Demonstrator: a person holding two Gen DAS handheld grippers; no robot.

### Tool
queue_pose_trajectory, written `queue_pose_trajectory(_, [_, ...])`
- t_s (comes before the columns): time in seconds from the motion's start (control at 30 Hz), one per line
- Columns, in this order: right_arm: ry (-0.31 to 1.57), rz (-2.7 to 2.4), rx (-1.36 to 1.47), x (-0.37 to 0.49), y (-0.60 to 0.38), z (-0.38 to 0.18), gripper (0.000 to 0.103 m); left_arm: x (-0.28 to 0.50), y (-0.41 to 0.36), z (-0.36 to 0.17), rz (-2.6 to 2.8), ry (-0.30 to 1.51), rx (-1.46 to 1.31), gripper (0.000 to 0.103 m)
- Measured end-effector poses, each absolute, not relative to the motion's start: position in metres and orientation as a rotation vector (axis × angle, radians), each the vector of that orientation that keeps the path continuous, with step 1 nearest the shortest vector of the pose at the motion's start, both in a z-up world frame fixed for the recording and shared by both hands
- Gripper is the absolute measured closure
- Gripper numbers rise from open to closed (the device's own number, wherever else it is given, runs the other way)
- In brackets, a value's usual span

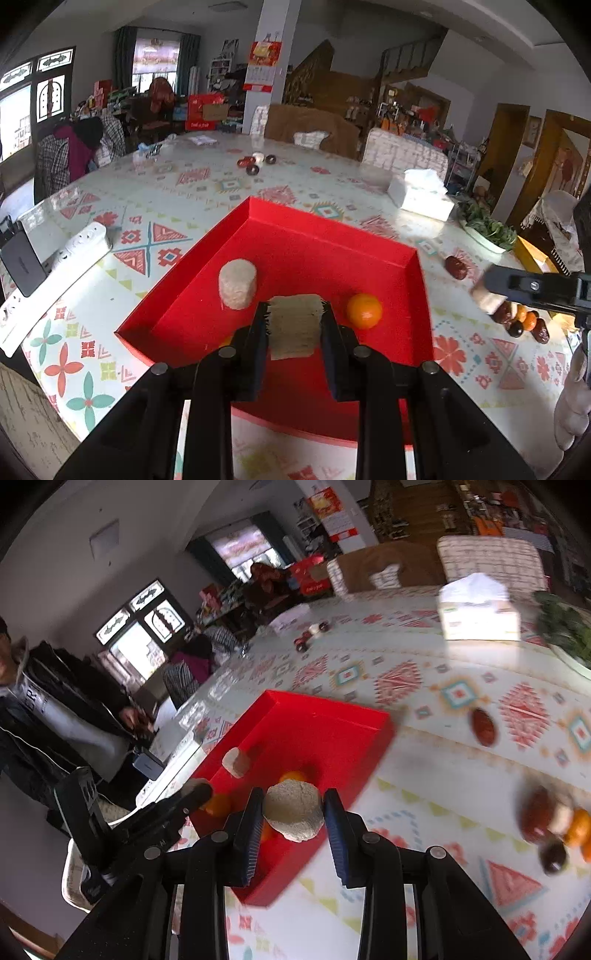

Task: Organize fruits
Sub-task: 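Release the beige chunk into the red tray with the left tool while the right tool releases its slice there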

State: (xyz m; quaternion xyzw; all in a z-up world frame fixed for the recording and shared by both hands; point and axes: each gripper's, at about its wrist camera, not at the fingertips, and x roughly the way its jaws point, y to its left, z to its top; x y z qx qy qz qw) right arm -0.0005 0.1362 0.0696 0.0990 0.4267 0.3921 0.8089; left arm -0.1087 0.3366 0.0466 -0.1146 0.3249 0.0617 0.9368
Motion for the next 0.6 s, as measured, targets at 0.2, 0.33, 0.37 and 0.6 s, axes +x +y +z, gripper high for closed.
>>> queue_pose_trajectory(0.2, [0.972,0.849,0.166,0.023,0.19,0.053,0.067,-0.095,0.342,0.033,0.102,0.701,-0.247,0.078])
queue_pose_trajectory(0.33, [1.019,0.856,0.149,0.037,0.219,0.039,0.067,-0.088,0.341,0.029,0.09,0.711,-0.247,0.078])
queue_pose_trajectory(0.37, [1.027,0.856,0.142,0.04,0.225,0.035,0.067,-0.087,0.341,0.028,0.089,0.712,-0.247,0.078])
queue_pose_trajectory(0.6, [1.065,0.856,0.115,0.048,0.249,0.02,0.067,-0.086,0.345,0.025,0.084,0.711,-0.26,0.067])
